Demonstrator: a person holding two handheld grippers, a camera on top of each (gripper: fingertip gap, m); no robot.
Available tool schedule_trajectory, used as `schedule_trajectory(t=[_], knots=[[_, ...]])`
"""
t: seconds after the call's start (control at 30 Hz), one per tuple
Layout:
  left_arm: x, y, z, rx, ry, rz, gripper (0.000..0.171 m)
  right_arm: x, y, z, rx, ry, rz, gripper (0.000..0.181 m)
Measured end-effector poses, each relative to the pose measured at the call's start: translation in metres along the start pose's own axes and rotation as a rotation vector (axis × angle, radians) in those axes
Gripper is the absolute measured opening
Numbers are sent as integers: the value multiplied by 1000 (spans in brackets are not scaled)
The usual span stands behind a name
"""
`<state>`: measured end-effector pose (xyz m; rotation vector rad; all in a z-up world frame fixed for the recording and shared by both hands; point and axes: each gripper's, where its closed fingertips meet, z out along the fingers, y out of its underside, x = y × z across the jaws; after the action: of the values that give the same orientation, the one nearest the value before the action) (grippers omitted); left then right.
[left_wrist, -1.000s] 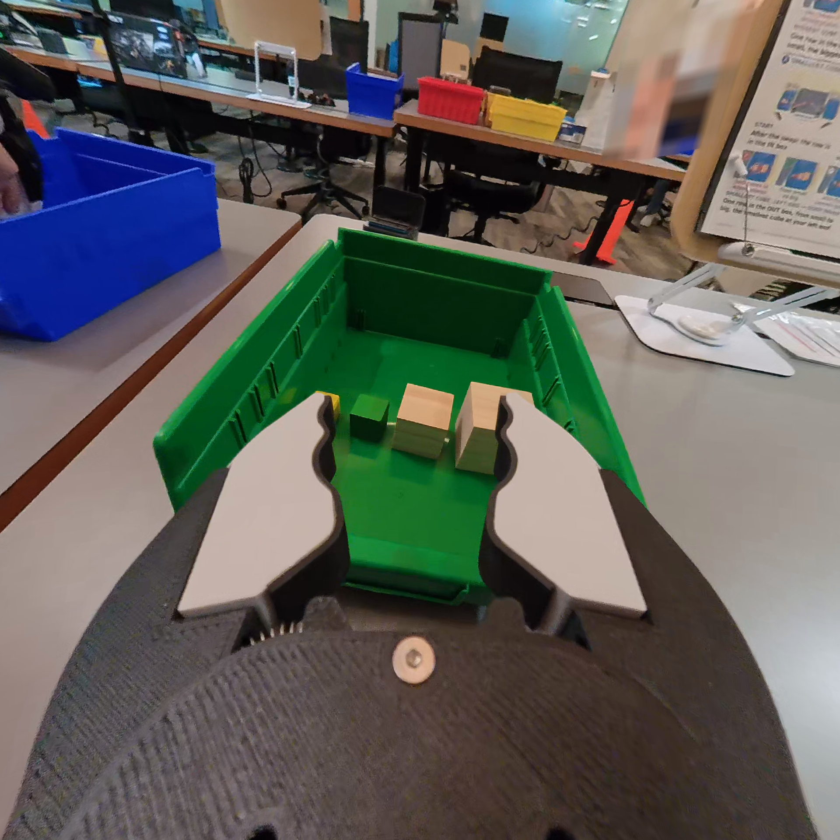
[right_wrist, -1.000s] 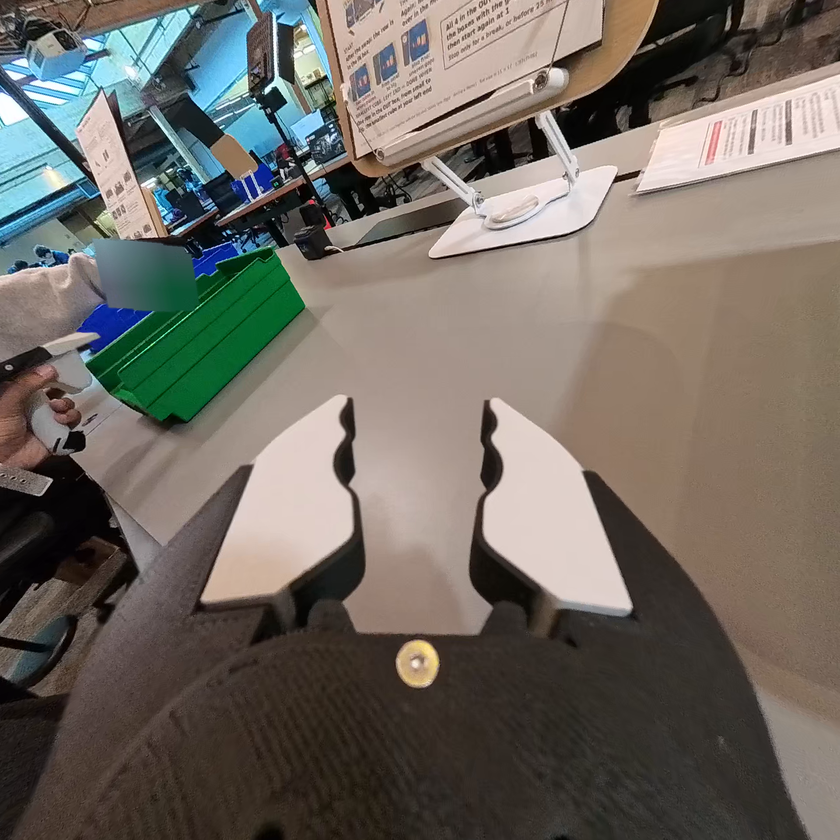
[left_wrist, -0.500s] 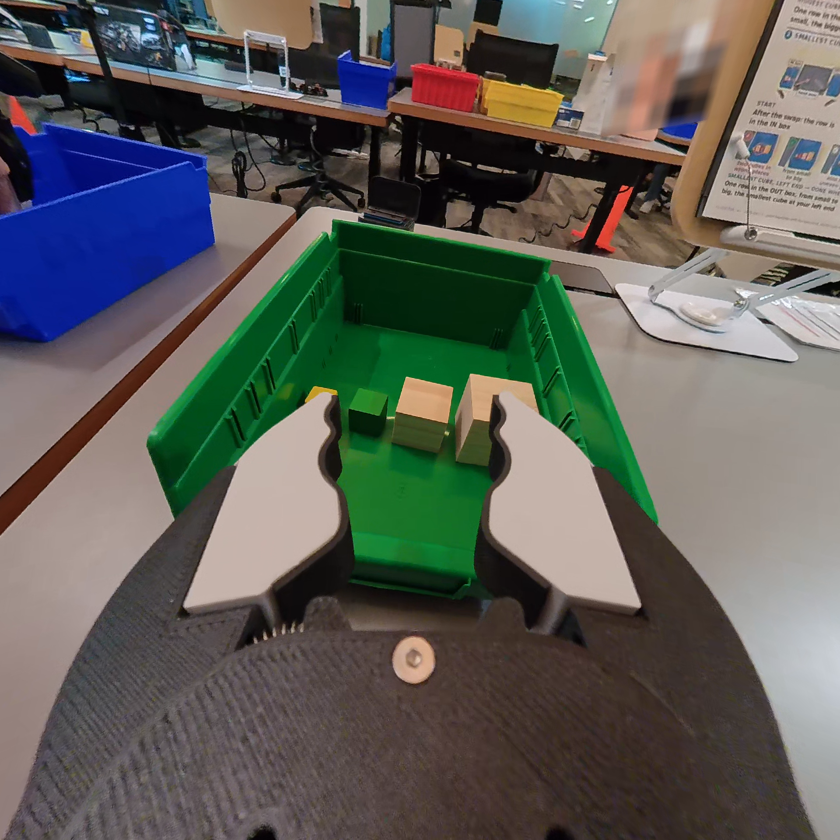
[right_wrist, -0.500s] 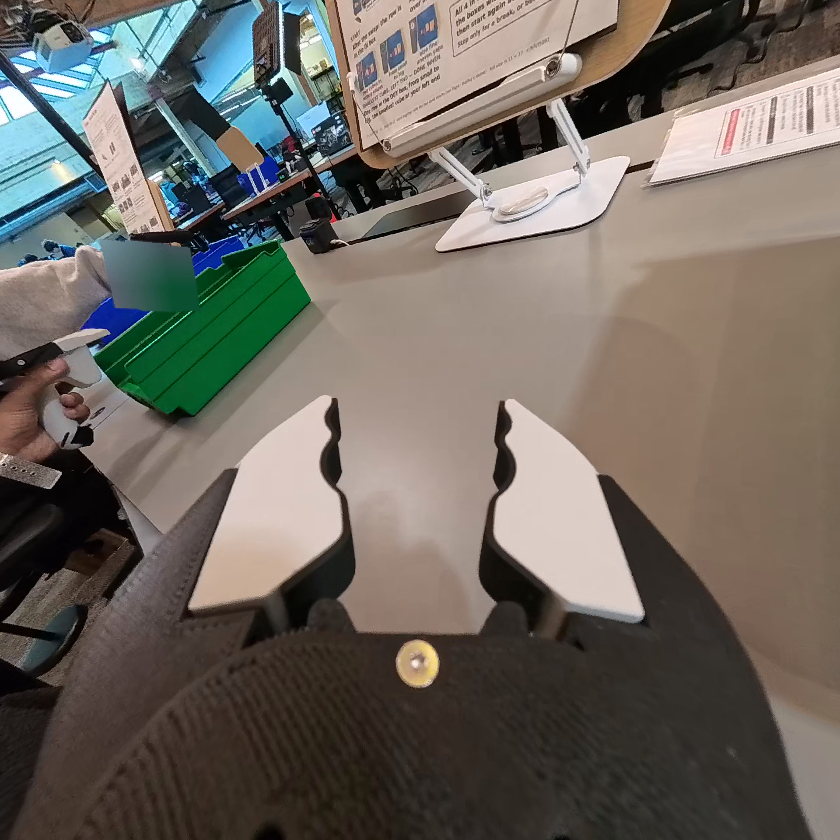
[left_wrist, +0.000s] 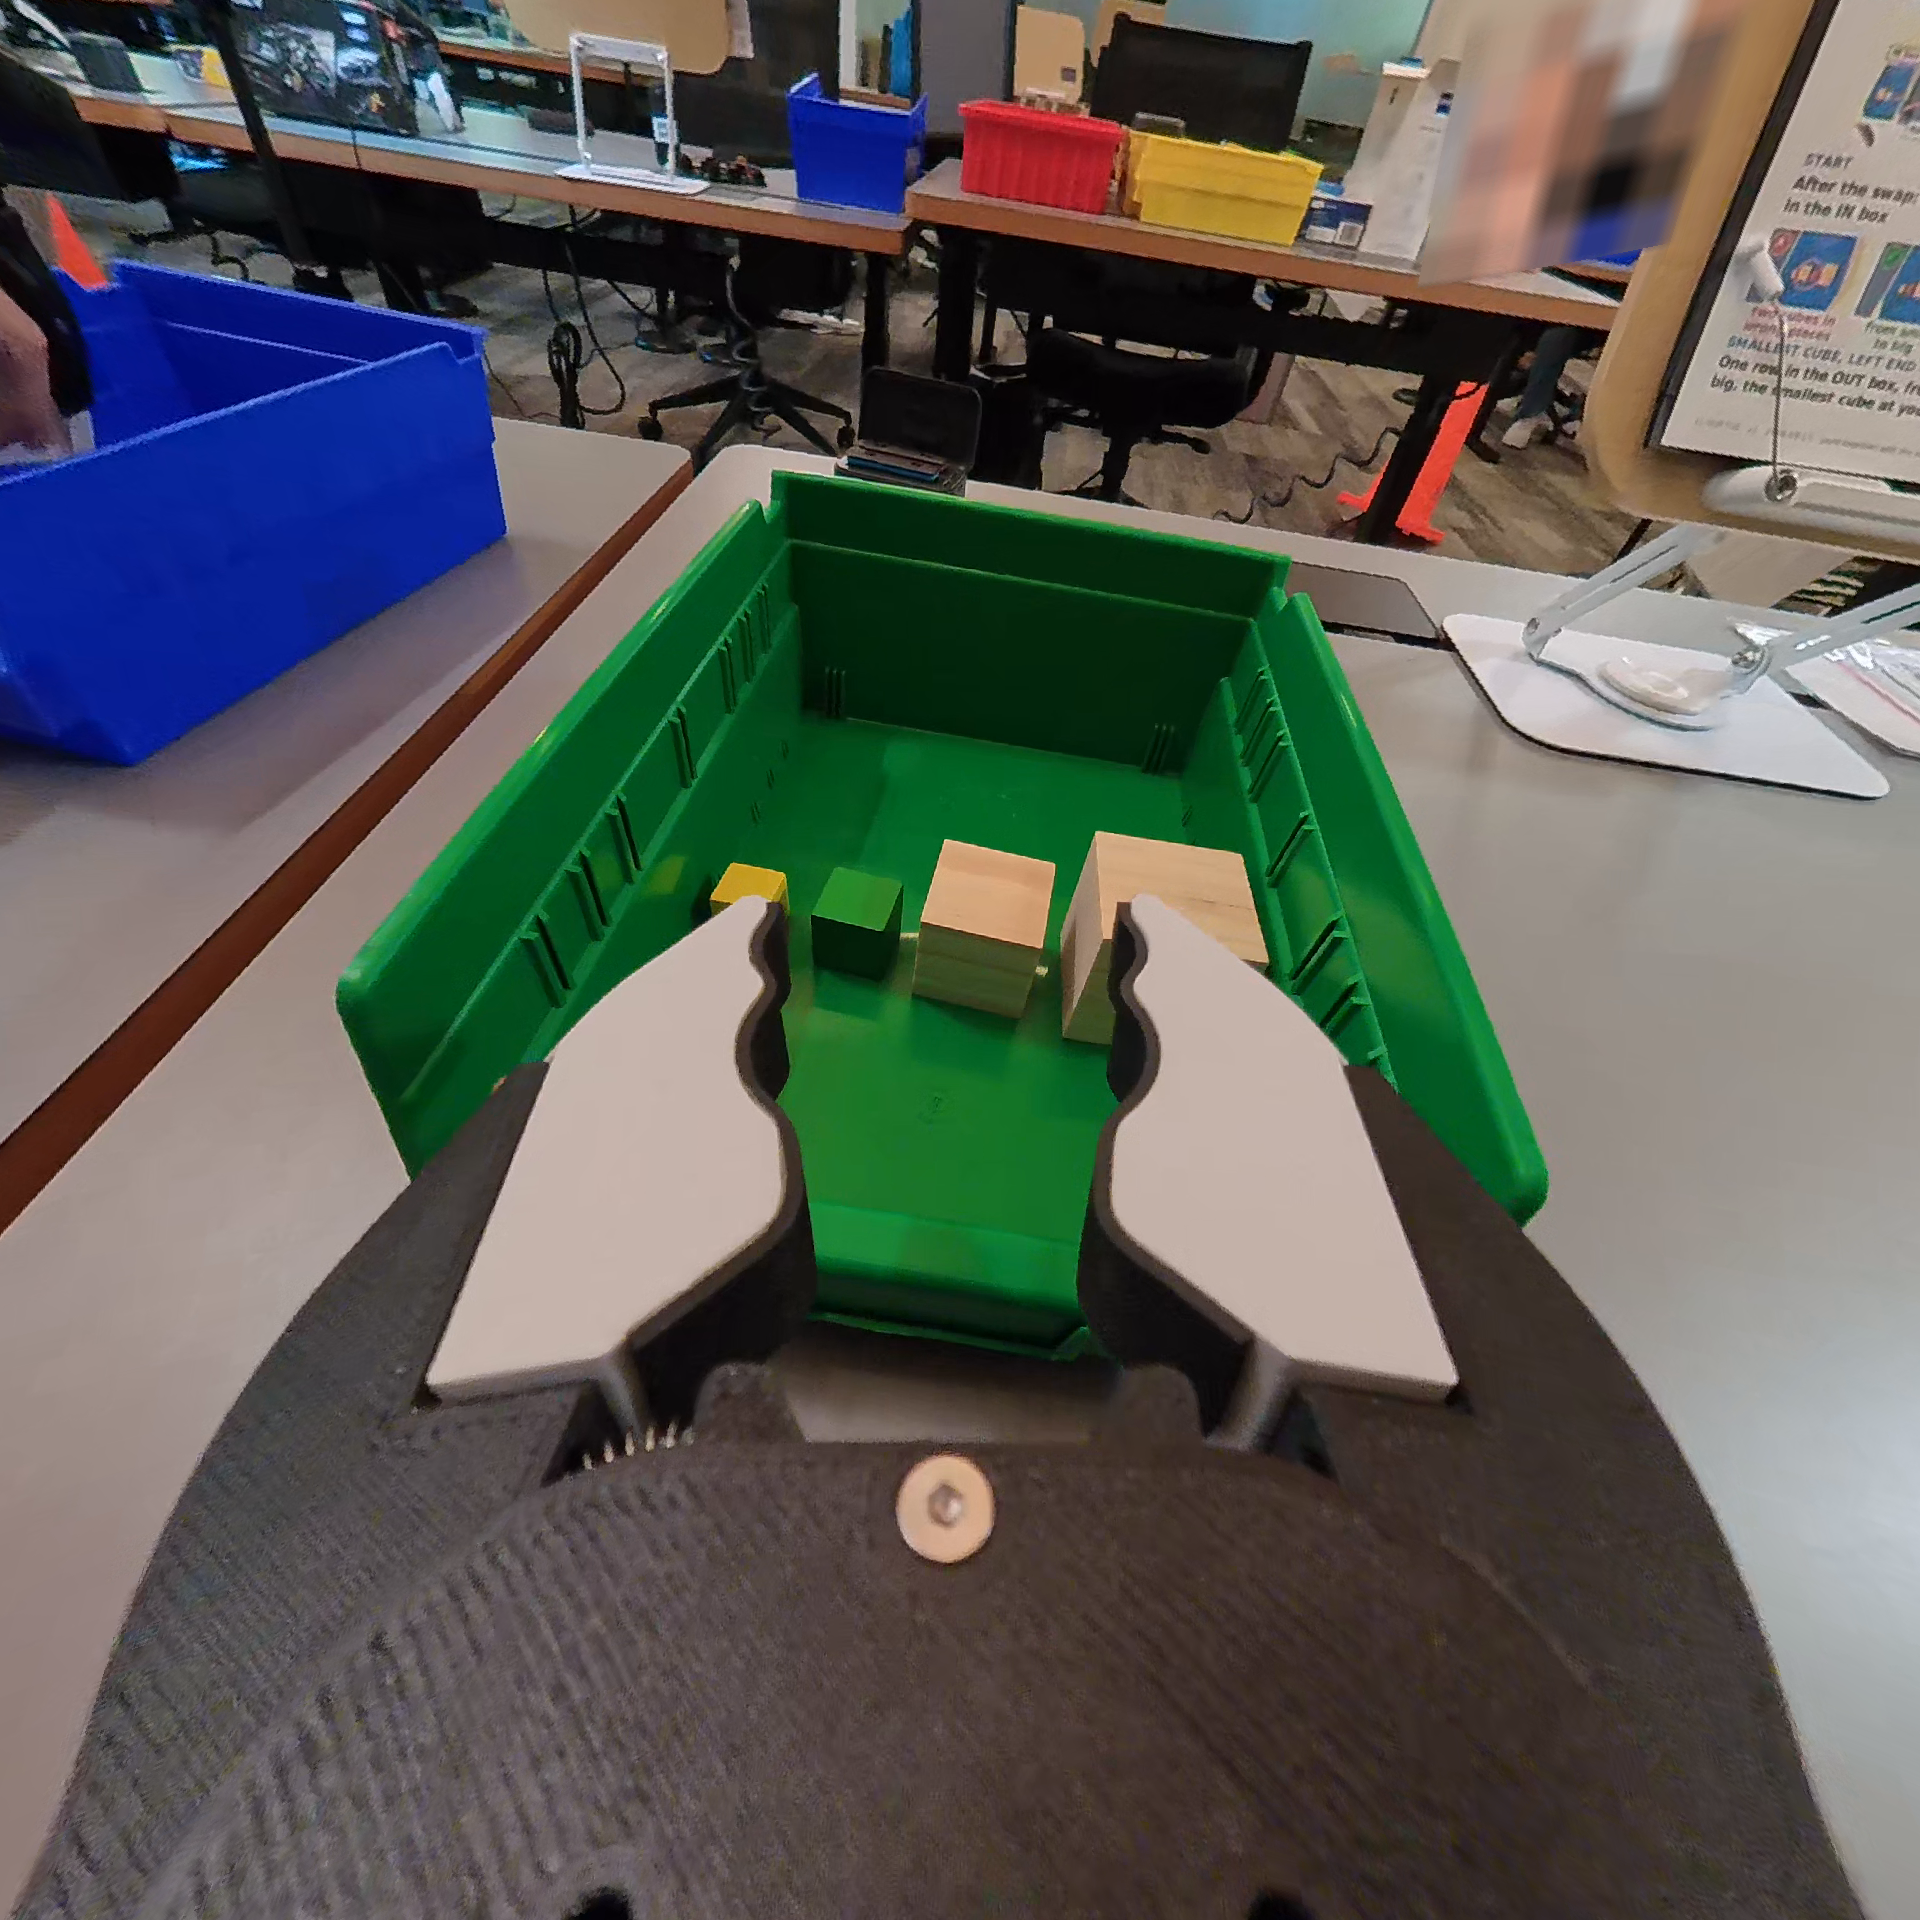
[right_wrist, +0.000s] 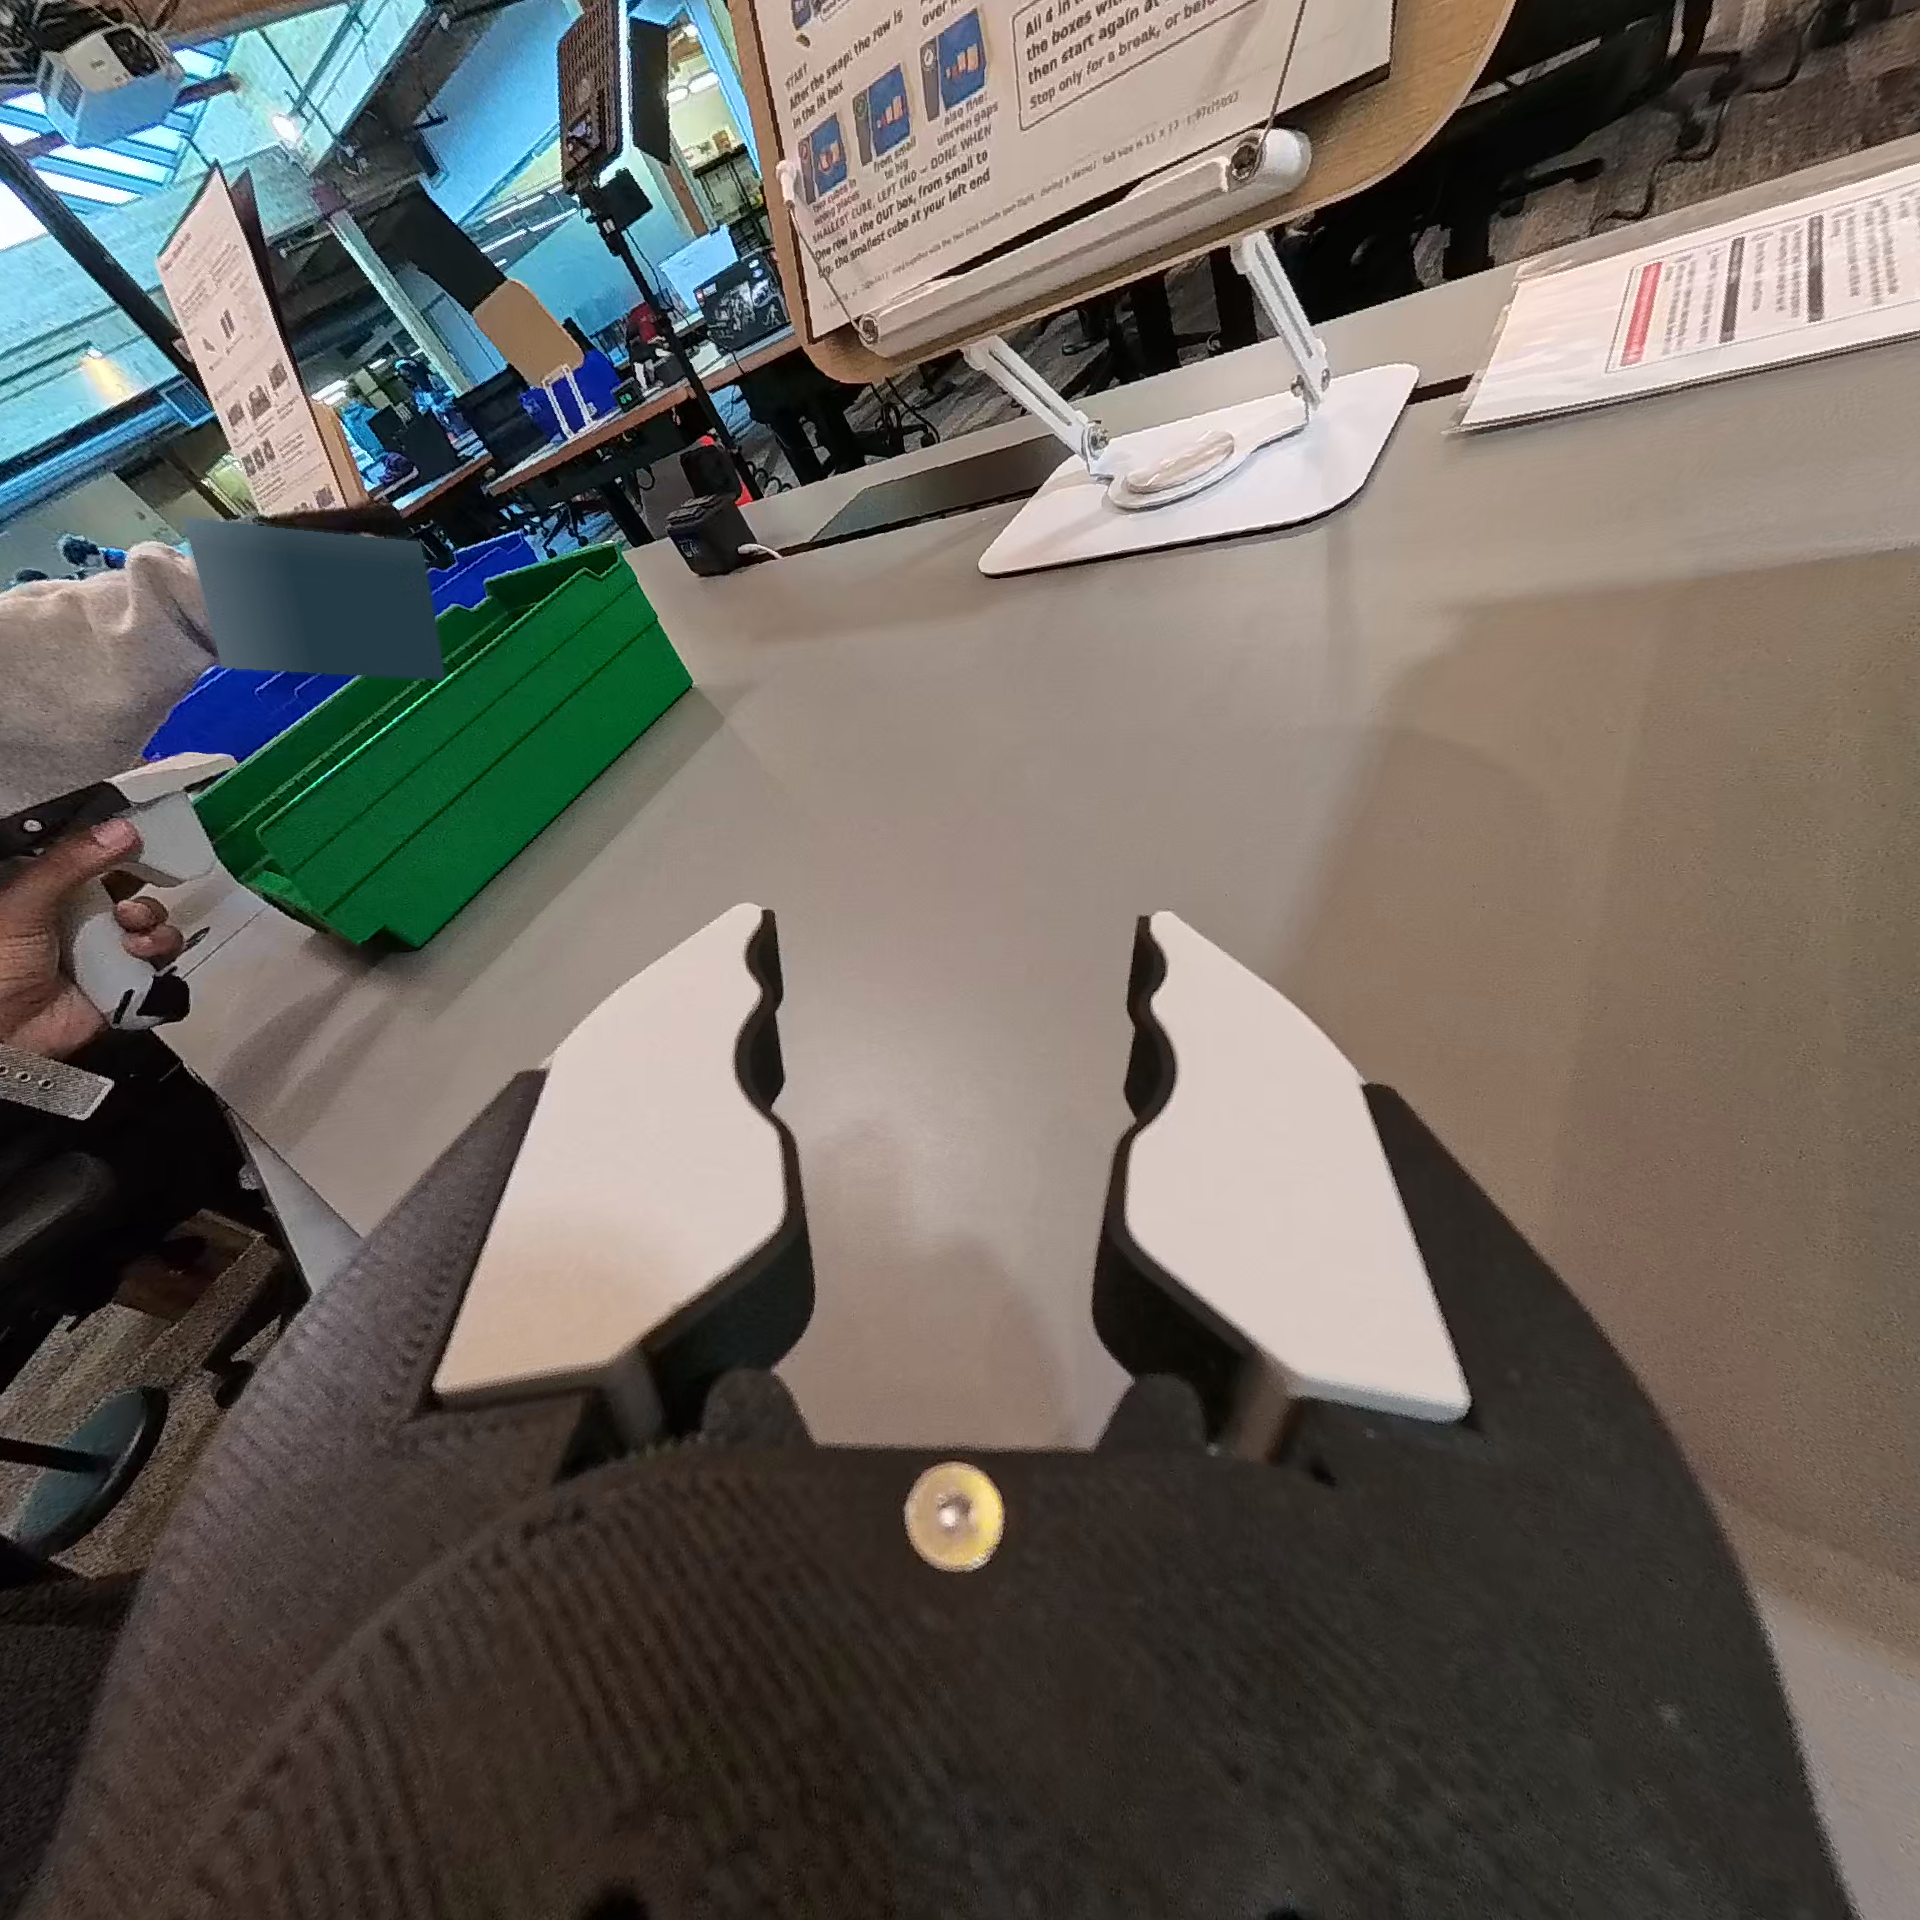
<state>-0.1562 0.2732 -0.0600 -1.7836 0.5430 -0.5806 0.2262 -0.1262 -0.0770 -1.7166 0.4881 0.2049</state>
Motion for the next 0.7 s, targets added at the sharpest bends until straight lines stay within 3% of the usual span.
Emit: schedule_trajectory(t=[0.7], knots=[[-2,3,2,-12,-13,6,58,1,3,1,-15,6,-10,65]])
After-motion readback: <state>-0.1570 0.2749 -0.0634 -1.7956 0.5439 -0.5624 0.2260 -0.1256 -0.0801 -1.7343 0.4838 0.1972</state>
